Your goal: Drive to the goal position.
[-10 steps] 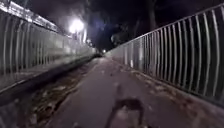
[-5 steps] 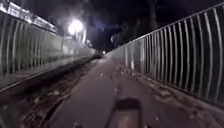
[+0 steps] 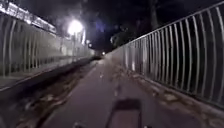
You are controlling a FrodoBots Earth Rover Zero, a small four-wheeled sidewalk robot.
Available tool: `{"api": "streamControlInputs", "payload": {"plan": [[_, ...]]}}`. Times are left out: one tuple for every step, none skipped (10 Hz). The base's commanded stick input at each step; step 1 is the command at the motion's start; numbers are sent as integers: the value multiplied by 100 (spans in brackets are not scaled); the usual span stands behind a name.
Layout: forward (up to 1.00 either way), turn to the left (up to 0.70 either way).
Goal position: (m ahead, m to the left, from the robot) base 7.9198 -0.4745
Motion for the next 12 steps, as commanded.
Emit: {"api": "streamControlInputs", "payload": {"plan": [[45,1],[45,1],[45,1],[45,1],[45,1],[45,1],[45,1],[45,1],[45,1],[45,1],[45,1],[45,1]]}}
